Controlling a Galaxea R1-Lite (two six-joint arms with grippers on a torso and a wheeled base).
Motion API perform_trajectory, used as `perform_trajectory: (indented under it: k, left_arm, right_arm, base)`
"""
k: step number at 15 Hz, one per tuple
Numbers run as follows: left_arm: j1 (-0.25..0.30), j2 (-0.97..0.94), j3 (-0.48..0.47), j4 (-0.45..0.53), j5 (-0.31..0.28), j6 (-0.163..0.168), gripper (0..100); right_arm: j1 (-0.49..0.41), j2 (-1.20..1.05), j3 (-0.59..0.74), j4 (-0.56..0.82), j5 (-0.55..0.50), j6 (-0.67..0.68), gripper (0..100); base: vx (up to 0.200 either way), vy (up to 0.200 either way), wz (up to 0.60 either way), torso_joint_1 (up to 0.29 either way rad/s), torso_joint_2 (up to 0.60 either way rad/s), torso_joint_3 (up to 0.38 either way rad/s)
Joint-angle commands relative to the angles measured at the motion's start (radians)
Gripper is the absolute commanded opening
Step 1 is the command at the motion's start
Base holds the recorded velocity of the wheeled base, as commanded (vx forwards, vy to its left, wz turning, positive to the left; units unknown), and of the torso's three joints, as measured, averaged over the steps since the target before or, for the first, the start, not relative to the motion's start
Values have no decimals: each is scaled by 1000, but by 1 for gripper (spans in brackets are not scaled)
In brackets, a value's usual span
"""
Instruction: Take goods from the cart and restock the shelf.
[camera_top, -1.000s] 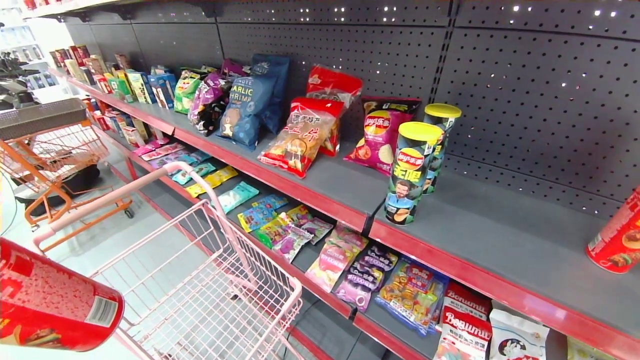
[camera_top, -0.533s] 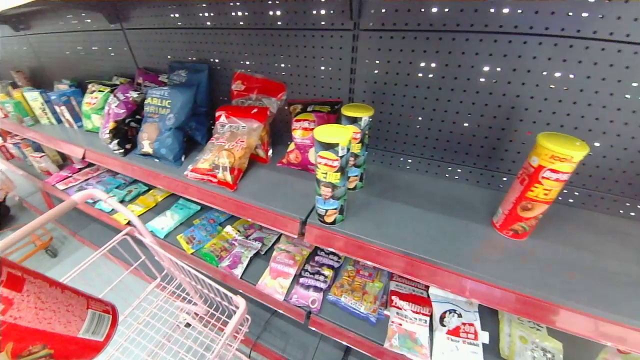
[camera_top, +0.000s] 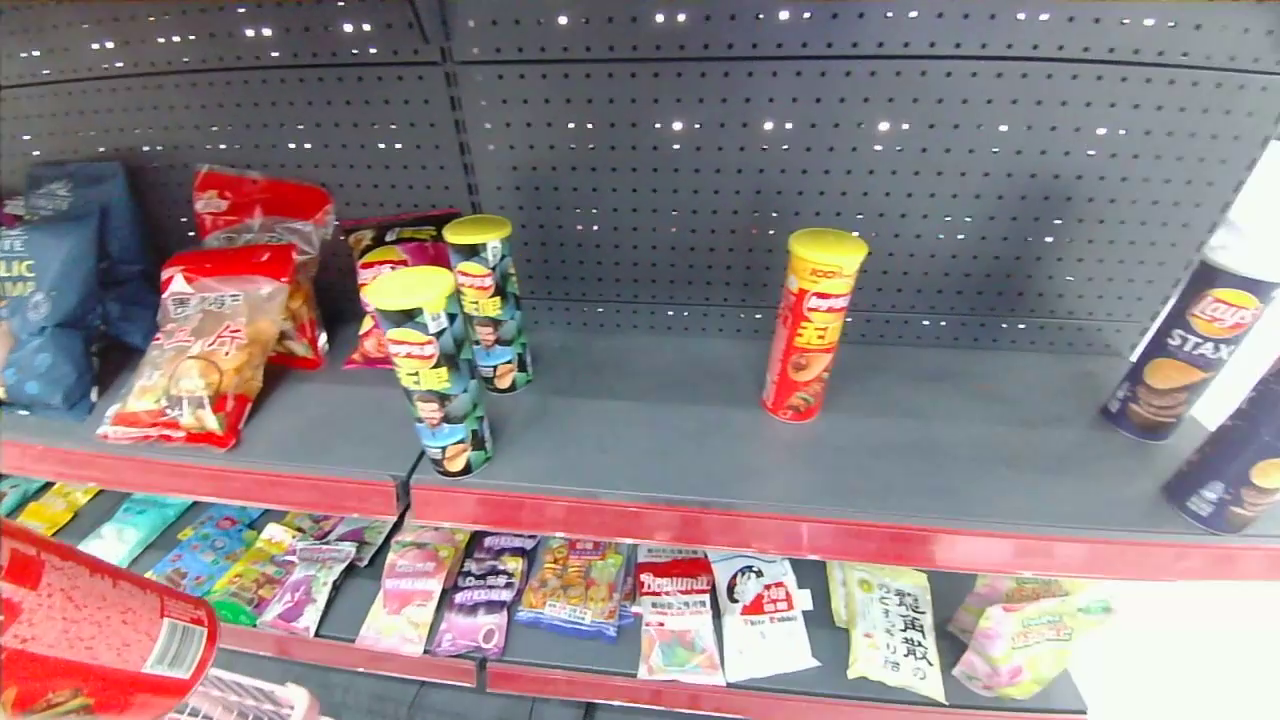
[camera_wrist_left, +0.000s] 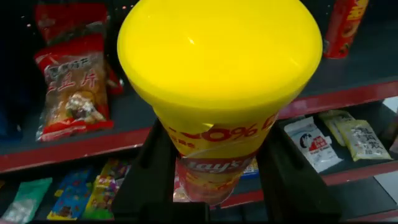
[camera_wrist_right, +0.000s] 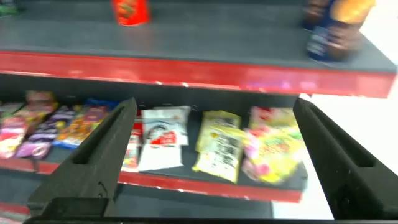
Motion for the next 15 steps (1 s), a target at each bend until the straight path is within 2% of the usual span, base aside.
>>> perform_trajectory:
  k: [1,7,12,15]
  left_arm:
    - [0,7,-1,0,0,0,0]
    - [0,-4,-1,-1,0,6,0]
    - [-2,-56,3,2,-5,14,0]
    - [0,-105,0,3,3,16,0]
  right_arm:
    - [0,1,0,0,0,0,100]
    - [0,1,0,0,0,0,100]
    - [0,1,0,0,3,-6,100]
    - [0,1,-6,-17,32,-62,100]
  base:
    - [0,0,0,0,0,0]
    - [200,0,0,-1,-6,3]
    - [0,0,0,0,0,0]
    - [0,0,0,0,0,0]
